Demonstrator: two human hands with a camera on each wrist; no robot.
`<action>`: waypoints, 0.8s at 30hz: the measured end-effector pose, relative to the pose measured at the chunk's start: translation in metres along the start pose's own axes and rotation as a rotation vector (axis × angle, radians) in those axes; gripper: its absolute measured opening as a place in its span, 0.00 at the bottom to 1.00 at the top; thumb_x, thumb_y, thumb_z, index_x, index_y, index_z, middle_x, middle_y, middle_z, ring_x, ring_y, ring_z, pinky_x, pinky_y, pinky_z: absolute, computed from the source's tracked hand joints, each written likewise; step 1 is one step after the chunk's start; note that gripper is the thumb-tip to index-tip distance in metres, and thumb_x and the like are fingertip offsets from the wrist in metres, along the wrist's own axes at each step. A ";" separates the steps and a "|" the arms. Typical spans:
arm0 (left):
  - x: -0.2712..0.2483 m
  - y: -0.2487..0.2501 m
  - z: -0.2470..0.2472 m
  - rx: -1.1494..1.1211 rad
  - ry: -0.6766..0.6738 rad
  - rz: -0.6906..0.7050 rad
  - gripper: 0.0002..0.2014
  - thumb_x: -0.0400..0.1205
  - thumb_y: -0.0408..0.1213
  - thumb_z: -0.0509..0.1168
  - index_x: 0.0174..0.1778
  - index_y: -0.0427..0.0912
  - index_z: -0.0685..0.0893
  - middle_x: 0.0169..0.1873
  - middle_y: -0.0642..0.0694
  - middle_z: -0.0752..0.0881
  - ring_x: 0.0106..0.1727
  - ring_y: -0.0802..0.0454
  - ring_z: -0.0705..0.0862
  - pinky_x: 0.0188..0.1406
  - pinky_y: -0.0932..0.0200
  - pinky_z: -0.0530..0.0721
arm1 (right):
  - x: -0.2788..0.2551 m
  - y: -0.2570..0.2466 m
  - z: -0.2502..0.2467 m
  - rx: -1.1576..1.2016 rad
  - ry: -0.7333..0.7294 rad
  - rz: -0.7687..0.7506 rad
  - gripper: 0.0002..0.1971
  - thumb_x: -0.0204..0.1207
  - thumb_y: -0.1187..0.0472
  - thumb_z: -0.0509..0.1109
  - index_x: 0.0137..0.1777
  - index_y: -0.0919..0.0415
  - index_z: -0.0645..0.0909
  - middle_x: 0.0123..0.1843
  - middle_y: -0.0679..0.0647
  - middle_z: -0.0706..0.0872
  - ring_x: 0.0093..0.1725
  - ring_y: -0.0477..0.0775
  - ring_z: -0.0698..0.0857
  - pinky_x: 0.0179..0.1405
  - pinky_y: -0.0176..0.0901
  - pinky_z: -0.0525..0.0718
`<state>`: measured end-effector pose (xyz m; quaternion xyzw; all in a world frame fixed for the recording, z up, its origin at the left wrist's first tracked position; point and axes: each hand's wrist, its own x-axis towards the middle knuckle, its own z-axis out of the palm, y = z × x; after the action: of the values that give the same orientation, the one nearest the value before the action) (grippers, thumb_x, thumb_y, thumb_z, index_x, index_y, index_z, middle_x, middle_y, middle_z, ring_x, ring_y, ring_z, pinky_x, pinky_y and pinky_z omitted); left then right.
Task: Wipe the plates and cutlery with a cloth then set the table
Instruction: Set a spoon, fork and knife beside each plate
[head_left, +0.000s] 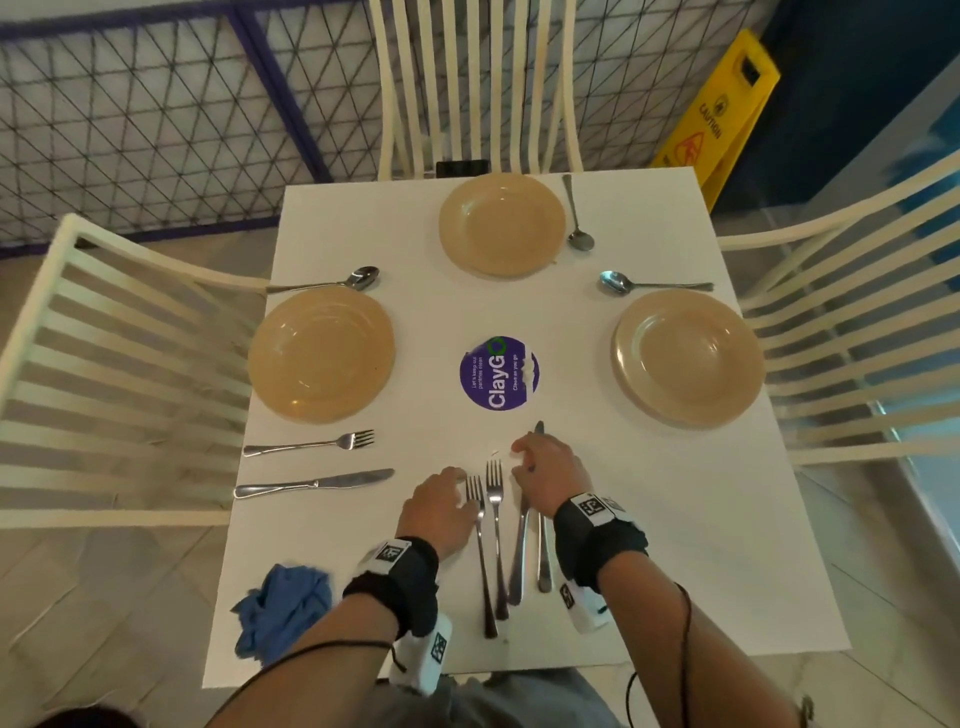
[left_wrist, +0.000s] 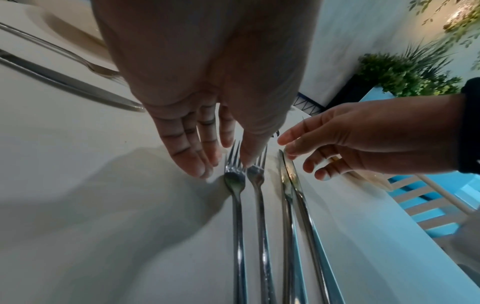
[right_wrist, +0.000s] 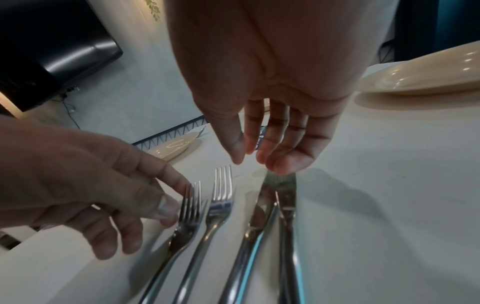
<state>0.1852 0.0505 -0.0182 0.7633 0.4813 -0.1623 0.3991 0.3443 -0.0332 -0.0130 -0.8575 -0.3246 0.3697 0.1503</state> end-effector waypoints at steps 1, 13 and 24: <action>0.001 0.004 0.003 0.017 0.012 -0.003 0.21 0.84 0.47 0.65 0.73 0.53 0.75 0.61 0.49 0.84 0.65 0.47 0.80 0.68 0.50 0.76 | 0.000 0.002 -0.001 0.004 -0.006 -0.004 0.16 0.79 0.59 0.68 0.65 0.50 0.80 0.67 0.52 0.82 0.62 0.55 0.83 0.65 0.53 0.82; 0.002 0.010 0.002 -0.027 0.126 -0.050 0.04 0.87 0.39 0.61 0.50 0.53 0.79 0.46 0.47 0.89 0.46 0.46 0.87 0.49 0.52 0.85 | -0.018 -0.003 0.010 0.066 -0.050 -0.102 0.15 0.80 0.53 0.68 0.66 0.48 0.81 0.62 0.49 0.84 0.60 0.52 0.84 0.62 0.47 0.82; 0.002 0.015 -0.128 -0.249 0.258 0.180 0.12 0.86 0.33 0.61 0.52 0.57 0.84 0.45 0.51 0.88 0.47 0.54 0.87 0.48 0.56 0.84 | -0.024 -0.045 0.013 0.312 -0.226 -0.119 0.18 0.83 0.44 0.67 0.69 0.49 0.79 0.60 0.50 0.86 0.58 0.48 0.83 0.56 0.34 0.77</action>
<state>0.1819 0.1470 0.0677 0.7627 0.4745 0.0341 0.4381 0.3023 -0.0152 0.0136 -0.7560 -0.3284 0.5001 0.2657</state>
